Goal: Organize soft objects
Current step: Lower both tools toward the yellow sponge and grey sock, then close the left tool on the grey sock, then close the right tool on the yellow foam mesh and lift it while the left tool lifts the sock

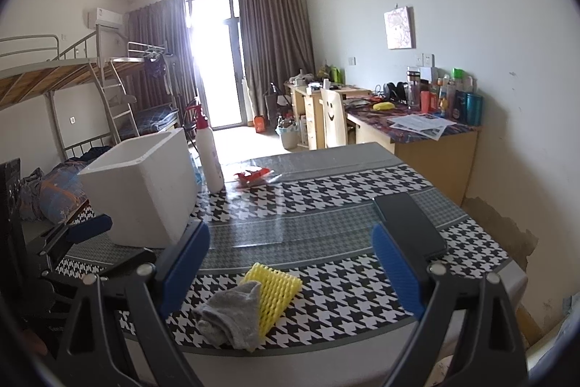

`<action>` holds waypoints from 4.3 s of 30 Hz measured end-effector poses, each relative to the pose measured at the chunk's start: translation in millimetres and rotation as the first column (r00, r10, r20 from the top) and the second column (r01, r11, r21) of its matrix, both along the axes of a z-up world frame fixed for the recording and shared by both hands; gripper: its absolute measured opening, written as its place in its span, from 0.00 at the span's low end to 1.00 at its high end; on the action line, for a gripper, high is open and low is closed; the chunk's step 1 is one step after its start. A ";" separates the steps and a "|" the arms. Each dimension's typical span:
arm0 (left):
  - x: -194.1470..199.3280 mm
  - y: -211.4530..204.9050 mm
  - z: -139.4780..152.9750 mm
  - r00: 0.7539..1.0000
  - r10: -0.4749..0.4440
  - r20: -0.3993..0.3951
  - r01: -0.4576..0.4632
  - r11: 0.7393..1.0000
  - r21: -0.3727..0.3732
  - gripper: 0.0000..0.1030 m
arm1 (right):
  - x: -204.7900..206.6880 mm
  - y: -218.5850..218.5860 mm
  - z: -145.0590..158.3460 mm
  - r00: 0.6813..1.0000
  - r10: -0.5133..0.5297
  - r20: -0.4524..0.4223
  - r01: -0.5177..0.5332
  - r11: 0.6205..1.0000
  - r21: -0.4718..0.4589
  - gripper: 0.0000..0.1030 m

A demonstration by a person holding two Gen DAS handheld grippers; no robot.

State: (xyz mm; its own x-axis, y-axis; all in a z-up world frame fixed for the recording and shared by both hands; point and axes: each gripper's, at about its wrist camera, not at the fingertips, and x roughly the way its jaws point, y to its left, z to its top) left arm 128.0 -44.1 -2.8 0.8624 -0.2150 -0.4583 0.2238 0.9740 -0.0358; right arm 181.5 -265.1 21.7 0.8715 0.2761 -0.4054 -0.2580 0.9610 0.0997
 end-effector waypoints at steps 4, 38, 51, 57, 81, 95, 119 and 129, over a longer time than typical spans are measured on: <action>5.5 -3.9 -6.6 1.000 -0.006 -0.025 0.006 1.000 0.005 0.99 | 1.1 -3.1 -4.2 1.000 -0.003 -0.012 0.003 1.000 0.005 0.91; 42.9 -32.0 -62.7 0.978 -0.052 -0.203 0.064 0.997 0.049 0.99 | 20.4 -22.2 -48.6 0.988 -0.041 -0.149 0.042 0.999 0.006 0.91; 51.4 -45.2 -81.8 0.952 -0.093 -0.291 0.114 0.992 0.055 0.81 | 27.2 -24.6 -69.4 0.975 -0.049 -0.216 0.054 0.998 0.015 0.91; 50.7 -48.7 -86.7 0.946 -0.105 -0.306 0.130 0.990 0.061 0.74 | 29.4 -26.0 -74.8 0.971 -0.049 -0.235 0.056 0.998 0.023 0.91; 28.5 -54.8 -79.8 0.921 -0.228 -0.318 0.245 0.970 0.014 0.19 | 29.6 -20.7 -78.1 0.969 -0.035 -0.245 0.043 0.999 0.027 0.91; 15.7 -34.9 -67.0 0.939 -0.218 -0.267 0.230 0.973 0.011 0.19 | 39.7 -12.3 -79.3 0.958 0.006 -0.287 0.015 0.997 0.070 0.91; 26.7 -2.1 -67.3 0.956 -0.099 -0.275 0.105 0.994 0.006 0.19 | 54.4 38.0 -110.4 0.896 0.114 -0.430 -0.116 0.993 0.020 0.61; 23.4 3.3 -65.3 0.957 -0.104 -0.271 0.104 0.994 -0.014 0.19 | 54.6 48.8 -110.2 0.893 0.103 -0.438 -0.127 0.992 -0.024 0.44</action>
